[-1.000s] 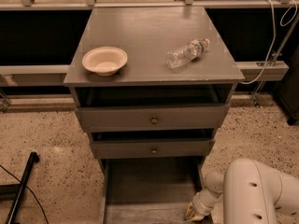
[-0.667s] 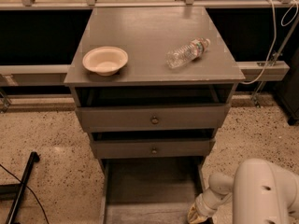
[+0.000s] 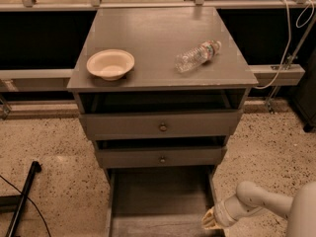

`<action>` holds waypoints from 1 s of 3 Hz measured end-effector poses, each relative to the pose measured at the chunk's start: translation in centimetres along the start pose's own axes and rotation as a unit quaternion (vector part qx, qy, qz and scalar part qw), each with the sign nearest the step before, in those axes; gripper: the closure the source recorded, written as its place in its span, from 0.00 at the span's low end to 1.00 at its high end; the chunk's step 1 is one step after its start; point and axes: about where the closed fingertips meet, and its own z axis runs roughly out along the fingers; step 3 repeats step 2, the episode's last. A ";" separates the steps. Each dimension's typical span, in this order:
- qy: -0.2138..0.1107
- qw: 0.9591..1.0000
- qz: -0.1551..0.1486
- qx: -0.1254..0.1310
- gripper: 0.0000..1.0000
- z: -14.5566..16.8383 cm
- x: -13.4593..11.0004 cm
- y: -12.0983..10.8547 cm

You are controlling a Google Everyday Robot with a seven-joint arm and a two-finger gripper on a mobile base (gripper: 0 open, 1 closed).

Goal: Open bottom drawer

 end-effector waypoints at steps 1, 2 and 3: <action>-0.001 1.000 0.000 0.005 0.82 -0.2 0.2 0.2; -0.001 1.000 0.001 0.003 0.58 -0.1 0.2 0.2; -0.001 1.000 0.001 0.003 0.58 -0.1 0.2 0.2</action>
Offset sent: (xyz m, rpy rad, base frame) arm -0.0009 -0.0033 0.0014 0.0033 -0.0084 -0.0061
